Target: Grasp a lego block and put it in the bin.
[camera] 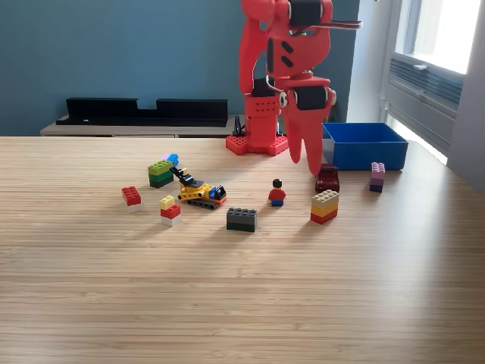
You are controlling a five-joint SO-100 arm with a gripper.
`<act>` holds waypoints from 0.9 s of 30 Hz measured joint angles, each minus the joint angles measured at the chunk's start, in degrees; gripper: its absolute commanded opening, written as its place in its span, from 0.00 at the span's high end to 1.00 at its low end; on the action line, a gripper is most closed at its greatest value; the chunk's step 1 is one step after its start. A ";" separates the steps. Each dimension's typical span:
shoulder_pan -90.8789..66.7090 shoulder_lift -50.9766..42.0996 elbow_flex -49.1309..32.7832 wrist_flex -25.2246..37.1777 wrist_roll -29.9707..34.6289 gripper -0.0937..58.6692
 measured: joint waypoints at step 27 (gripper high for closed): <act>-6.06 -34.80 -34.98 9.40 -9.40 1.00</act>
